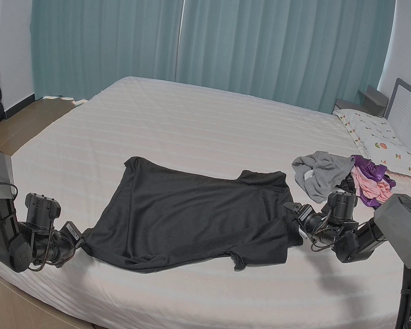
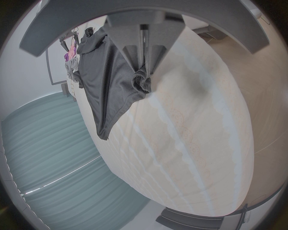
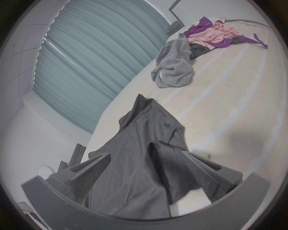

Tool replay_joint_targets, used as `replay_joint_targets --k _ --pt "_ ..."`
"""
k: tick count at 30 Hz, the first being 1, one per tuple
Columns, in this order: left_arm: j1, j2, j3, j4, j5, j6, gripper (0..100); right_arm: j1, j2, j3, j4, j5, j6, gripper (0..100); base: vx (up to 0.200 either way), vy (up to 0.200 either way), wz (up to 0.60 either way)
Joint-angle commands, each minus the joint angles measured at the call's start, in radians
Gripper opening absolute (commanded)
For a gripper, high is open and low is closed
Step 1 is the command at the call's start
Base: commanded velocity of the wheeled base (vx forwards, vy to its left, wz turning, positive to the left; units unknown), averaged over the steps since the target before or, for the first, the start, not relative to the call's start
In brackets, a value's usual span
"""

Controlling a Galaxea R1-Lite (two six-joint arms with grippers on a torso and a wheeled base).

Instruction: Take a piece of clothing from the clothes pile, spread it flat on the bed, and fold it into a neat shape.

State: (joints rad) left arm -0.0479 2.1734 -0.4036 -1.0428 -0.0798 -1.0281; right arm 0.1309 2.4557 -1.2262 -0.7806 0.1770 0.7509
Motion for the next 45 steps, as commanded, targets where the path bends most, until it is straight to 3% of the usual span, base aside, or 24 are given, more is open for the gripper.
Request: replay_joint_targets --k 1,7,13,28,38,39,45 --pt "0.0 -0.003 0.006 0.0 -0.002 -0.001 0 -0.017 -0.181 0.195 0.0 0.059 -0.001 100 0.0 0.0 0.0" --pt "0.0 -0.009 0.022 -0.002 -0.008 -0.001 0 -0.005 -0.274 0.416 -0.011 0.113 -0.008 100 0.0 0.0 0.0" --pt "0.0 -0.009 0.023 -0.002 -0.008 0.0 0 0.023 -0.261 0.496 -0.011 0.151 -0.002 100 0.0 0.0 0.0" --pt "-0.001 -0.007 0.023 -0.002 -0.009 0.002 0 0.102 -0.138 0.413 -0.011 0.139 0.045 100 0.0 0.0 0.0" --pt "-0.001 -0.007 0.023 -0.002 -0.009 0.003 0 0.113 -0.109 0.349 0.004 0.134 0.044 100 0.0 0.0 0.0" --pt "-0.001 -0.007 0.023 -0.002 -0.009 0.003 0 0.112 -0.109 0.349 0.004 0.134 0.045 0 0.0 0.0 0.0" --pt "-0.001 -0.009 0.028 -0.002 -0.009 0.002 0 0.105 -0.124 0.37 0.004 0.111 0.045 0 0.0 0.0 0.0"
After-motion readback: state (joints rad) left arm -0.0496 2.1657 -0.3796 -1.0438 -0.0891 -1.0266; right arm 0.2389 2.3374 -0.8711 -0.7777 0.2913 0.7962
